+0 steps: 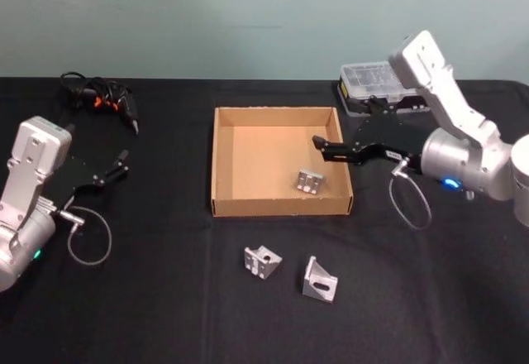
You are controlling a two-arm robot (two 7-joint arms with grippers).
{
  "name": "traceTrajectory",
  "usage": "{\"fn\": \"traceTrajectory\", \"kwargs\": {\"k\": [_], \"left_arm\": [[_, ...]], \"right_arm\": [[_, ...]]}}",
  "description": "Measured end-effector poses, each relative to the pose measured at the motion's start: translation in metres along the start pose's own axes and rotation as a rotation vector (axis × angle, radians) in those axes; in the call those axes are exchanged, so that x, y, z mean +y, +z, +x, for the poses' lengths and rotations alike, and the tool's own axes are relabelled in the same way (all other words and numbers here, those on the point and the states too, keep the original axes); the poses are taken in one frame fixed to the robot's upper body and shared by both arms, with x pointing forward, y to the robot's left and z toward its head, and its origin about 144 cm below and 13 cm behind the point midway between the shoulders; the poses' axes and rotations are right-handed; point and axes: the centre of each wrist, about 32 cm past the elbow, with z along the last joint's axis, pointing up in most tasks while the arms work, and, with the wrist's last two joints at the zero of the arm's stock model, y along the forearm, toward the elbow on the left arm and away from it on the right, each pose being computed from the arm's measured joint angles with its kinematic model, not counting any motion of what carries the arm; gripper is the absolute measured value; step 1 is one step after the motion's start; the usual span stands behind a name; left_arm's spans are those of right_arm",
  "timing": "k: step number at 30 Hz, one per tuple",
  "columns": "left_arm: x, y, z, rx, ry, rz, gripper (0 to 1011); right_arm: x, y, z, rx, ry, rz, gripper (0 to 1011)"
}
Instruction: Use one hand to pick up the angle iron from the table and place it into the box.
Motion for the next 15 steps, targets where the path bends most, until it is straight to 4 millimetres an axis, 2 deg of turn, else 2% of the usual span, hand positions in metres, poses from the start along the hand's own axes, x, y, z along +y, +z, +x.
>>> {"fn": "traceTrajectory", "kwargs": {"k": [9,15], "left_arm": [[0.0,0.0,0.0,0.0,0.0,0.0,1000],[0.0,0.0,0.0,0.0,0.0,0.0,1000]], "right_arm": [[-0.043,0.007,-0.008,-0.009,-0.023,0.05,1003],[-0.06,0.009,-0.013,-0.012,-0.015,0.071,1003]]}}
